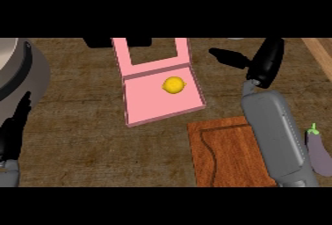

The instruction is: Pick the lemon from the cutting board and place it in the cardboard box

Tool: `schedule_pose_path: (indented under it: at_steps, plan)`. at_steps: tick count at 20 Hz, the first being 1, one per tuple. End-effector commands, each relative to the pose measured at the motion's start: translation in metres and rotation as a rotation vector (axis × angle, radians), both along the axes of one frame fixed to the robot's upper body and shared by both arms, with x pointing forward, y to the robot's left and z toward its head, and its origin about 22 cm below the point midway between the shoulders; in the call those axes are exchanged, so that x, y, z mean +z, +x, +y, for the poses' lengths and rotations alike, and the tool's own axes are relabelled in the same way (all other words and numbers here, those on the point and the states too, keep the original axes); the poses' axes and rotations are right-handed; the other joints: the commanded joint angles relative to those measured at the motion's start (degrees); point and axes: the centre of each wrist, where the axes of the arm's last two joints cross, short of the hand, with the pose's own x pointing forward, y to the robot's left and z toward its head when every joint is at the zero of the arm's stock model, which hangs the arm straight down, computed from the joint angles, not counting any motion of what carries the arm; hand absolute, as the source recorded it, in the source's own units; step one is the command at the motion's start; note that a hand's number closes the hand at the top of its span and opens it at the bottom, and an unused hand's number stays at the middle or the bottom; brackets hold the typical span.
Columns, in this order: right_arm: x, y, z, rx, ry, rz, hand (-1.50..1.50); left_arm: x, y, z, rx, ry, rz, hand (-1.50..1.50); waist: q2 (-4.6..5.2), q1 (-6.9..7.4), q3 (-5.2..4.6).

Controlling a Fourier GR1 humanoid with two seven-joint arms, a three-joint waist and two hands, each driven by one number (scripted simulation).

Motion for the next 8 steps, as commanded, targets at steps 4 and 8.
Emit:
schedule_pose_path:
  at_steps: [4, 8]
  plan:
    - [0.004, -0.089, -0.061, 0.011, -0.039, 0.038, -1.50, 0.002, -0.006, 0.002, 0.002, -0.003, 0.010, 0.00, 0.09, 0.00, 0.01]
    - [0.004, -0.141, -0.091, 0.045, -0.065, 0.112, -1.50, 0.019, 0.005, 0.007, -0.014, 0.006, -0.007, 0.00, 0.33, 0.32, 0.04]
